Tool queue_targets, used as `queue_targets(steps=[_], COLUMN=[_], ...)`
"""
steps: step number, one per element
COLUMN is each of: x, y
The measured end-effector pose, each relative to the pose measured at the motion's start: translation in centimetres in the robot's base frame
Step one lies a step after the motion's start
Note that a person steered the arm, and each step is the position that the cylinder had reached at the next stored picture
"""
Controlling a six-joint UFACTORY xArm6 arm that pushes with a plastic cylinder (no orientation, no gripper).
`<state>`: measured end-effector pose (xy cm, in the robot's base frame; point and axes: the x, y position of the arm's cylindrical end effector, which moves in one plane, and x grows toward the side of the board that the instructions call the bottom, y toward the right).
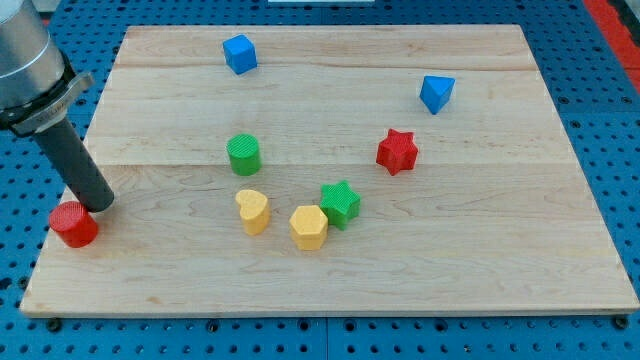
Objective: Place the blue triangle at the top right side of the board
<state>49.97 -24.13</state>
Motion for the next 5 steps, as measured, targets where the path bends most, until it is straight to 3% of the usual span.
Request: queue_targets(steps=[2, 3, 5], x=[-0.1, -0.2, -3.8], y=[1.1, 4.7, 18.7])
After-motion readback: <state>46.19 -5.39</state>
